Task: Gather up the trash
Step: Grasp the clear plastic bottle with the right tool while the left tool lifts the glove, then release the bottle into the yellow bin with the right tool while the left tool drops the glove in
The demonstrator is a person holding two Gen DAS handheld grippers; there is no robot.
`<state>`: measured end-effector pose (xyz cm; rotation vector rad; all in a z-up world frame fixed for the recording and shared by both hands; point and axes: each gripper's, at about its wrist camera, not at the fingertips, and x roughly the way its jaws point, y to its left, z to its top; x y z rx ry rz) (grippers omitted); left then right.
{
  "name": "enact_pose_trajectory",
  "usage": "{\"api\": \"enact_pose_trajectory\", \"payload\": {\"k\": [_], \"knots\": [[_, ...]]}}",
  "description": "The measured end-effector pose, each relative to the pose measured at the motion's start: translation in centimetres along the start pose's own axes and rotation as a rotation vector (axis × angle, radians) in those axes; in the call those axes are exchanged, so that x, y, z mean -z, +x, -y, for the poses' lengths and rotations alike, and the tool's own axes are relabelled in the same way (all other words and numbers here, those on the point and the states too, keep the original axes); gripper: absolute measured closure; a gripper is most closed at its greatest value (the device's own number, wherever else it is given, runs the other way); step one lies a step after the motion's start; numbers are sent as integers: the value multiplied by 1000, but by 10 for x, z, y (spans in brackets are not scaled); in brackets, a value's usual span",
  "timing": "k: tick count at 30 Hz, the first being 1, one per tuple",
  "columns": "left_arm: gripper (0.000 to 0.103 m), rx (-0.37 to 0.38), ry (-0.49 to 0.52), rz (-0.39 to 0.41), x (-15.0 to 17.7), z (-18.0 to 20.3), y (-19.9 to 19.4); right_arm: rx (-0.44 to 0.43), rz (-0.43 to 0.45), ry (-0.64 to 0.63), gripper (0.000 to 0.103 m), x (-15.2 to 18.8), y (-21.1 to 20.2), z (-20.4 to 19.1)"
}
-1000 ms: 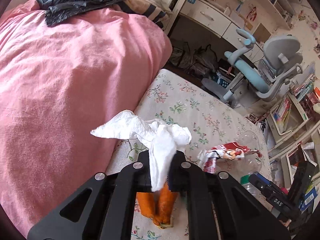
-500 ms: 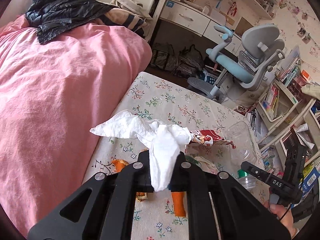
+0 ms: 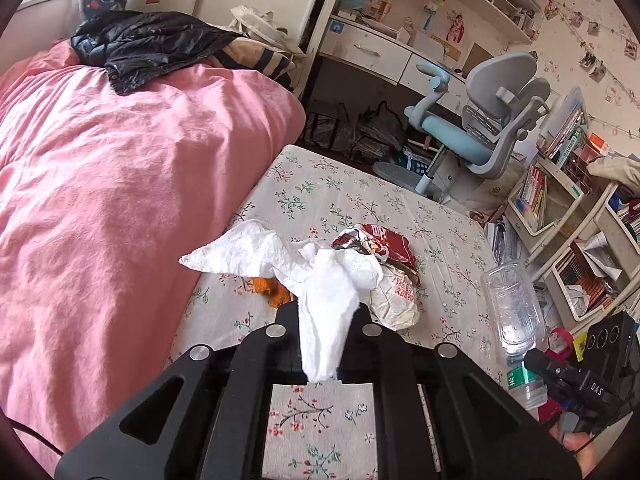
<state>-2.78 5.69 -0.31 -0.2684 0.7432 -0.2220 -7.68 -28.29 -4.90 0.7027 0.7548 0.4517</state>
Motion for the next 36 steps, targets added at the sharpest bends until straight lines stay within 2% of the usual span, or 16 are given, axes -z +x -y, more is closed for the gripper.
{"api": "enact_pose_trajectory", "payload": {"k": [7, 12, 17, 21, 23, 27, 32, 36], "knots": [[95, 6, -5, -4, 24, 0, -25, -124, -82, -134, 47, 41, 1, -44], [95, 14, -3, -1, 35, 2, -37, -154, -232, -234, 47, 81, 13, -65], [95, 19, -8, 2, 39, 3, -43, -124, -400, -324, 46, 122, 28, -72], [95, 22, -7, -1, 41, 3, -45, -57, -528, -371, 44, 142, 47, -70], [95, 27, -11, -8, 43, 6, -46, -30, -553, -363, 42, 146, 52, -66], [95, 47, -20, -32, 50, 10, -48, -7, -484, -337, 41, 132, 43, -59], [95, 47, 8, -96, 71, 24, -48, -10, -287, -266, 38, 103, 15, -50], [95, 52, 27, -171, 96, 36, -47, 45, -127, -240, 35, 85, -5, -44]]}}
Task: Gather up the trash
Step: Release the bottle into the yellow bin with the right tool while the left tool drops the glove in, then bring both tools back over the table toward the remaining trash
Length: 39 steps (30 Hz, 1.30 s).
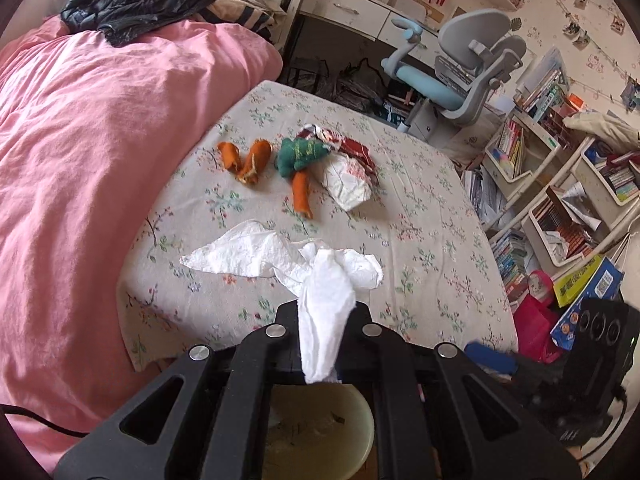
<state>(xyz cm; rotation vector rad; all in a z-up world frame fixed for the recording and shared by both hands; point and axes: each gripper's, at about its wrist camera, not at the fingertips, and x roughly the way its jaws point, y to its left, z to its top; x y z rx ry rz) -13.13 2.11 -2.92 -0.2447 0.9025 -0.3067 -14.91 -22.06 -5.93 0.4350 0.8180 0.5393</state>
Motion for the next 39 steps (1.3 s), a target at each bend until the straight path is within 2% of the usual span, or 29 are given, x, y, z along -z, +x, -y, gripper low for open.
{"api": "enact_pose_trajectory", "payload": {"k": [5, 10, 12, 13, 14, 16, 18, 20, 23, 30, 32, 35, 37, 39], "knots": [[95, 7, 24, -126, 39, 13, 12, 85, 127, 66, 33, -7, -25, 20], [94, 8, 23, -296, 78, 18, 25, 127, 176, 84, 32, -13, -36, 28], [85, 1, 30, -351, 89, 19, 28, 133, 175, 84, 32, -12, -36, 29], [76, -9, 31, -359, 91, 19, 28, 138, 175, 80, 31, -11, -35, 29], [66, -17, 31, -349, 92, 18, 26, 144, 174, 76, 31, -11, -34, 28], [58, -30, 34, -314, 88, 18, 21, 149, 173, 72, 31, -11, -32, 28], [55, -37, 27, -271, 81, 16, 14, 153, 171, 70, 31, -10, -31, 27], [46, -55, 38, -227, 75, 17, 8, 157, 168, 68, 31, -9, -32, 27], [42, -71, 43, -181, 68, 17, 4, 162, 161, 65, 31, -8, -32, 28], [41, -87, 28, -124, 58, 12, 1, 169, 123, 35, 31, -4, -25, 24], [37, -103, 31, -85, 52, 12, -2, 178, 102, 13, 31, -3, -22, 18], [32, -133, 34, -10, 38, 12, -7, 267, 59, -92, 31, 2, -19, 2], [32, -132, 43, 22, 26, 15, -9, 354, 95, -166, 31, 7, -30, -11], [31, -118, 77, 50, 16, 22, -9, 464, 171, -193, 30, 14, -51, -17]]}}
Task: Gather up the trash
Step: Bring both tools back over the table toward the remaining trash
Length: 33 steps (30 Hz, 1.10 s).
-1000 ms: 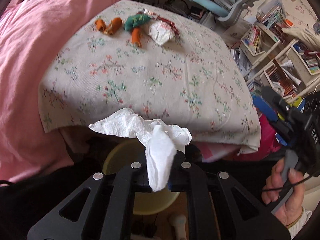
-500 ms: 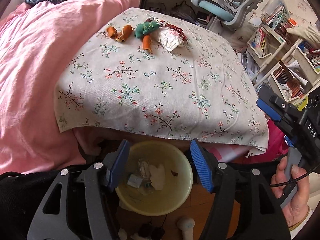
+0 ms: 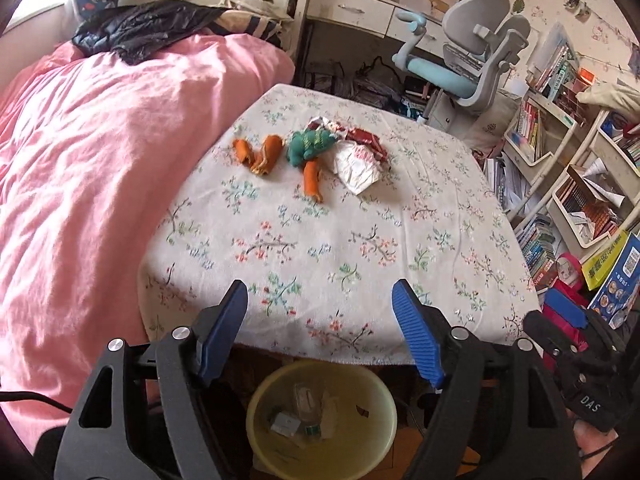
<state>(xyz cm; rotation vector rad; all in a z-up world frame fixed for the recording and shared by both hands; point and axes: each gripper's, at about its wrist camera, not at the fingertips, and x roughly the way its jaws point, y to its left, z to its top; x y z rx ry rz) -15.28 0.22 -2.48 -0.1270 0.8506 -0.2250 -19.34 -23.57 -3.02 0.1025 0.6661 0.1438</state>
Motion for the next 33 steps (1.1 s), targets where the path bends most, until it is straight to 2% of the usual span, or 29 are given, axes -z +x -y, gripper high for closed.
{"api": "enact_pose_trajectory", "payload": {"k": [3, 7, 9, 15, 21, 26, 29, 33], "knots": [[31, 56, 52, 25, -14, 17, 5, 112, 61, 85, 25, 6, -24, 25], [31, 115, 146, 46, -27, 51, 11, 174, 92, 214, 25, 9, -35, 59], [31, 133, 171, 50, -30, 63, 13, 177, 86, 235, 25, 9, -36, 63], [31, 144, 189, 53, -34, 73, 20, 159, 48, 176, 25, 9, -24, 51], [31, 174, 222, 30, -33, 76, 28, 159, 47, 231, 23, 12, -22, 59], [31, 201, 264, 10, -29, 84, 31, 73, 0, 134, 23, 12, -10, 36], [25, 178, 244, 14, -30, 79, 33, 64, -7, 127, 23, 13, -6, 33], [21, 97, 160, 19, -39, 60, 38, 68, -13, 184, 23, 15, -4, 44]]}}
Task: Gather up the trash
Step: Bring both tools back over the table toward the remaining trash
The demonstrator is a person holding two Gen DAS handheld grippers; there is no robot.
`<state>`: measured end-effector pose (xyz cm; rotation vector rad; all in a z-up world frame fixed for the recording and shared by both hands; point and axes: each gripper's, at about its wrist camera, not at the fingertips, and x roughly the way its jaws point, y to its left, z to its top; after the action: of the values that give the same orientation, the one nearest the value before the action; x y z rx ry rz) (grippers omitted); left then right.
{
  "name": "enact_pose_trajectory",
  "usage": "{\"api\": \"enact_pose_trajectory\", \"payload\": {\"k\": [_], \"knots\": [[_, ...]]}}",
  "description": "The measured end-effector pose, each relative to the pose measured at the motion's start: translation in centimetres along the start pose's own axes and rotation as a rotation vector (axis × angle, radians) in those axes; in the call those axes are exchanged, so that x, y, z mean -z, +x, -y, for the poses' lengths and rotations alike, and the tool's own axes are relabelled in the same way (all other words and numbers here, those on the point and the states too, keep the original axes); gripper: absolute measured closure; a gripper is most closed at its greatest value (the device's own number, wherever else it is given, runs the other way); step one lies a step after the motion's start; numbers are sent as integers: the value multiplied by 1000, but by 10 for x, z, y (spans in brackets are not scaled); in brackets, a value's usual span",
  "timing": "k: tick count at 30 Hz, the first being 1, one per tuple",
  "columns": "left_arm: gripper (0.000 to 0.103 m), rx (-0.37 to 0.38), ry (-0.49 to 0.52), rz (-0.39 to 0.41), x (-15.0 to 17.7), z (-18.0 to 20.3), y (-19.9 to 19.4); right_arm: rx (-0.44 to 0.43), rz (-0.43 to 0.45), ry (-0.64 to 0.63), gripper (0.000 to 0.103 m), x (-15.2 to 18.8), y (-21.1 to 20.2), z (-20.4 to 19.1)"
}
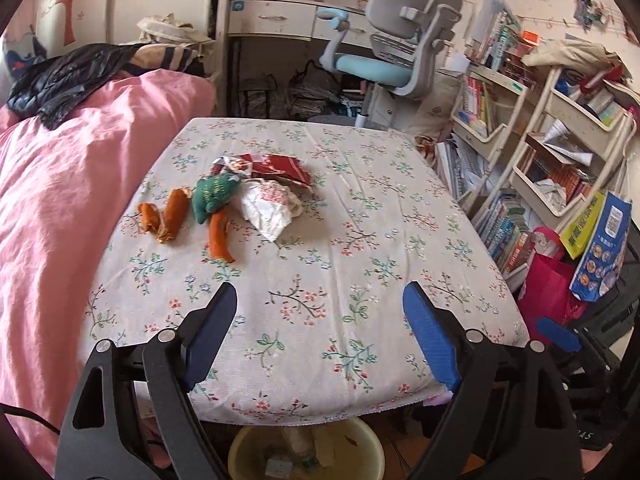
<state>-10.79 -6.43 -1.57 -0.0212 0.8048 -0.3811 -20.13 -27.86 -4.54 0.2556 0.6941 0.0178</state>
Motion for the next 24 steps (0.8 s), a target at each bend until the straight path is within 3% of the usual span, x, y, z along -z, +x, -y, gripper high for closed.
{"api": "enact_pose_trajectory", "payload": {"k": [6, 24], "knots": [[21, -62, -94, 4, -10, -28, 5, -5, -12, -11, 22, 0, 6, -3], [20, -84, -97, -2, -8, -30, 7, -16, -18, -11, 21, 0, 13, -4]]}}
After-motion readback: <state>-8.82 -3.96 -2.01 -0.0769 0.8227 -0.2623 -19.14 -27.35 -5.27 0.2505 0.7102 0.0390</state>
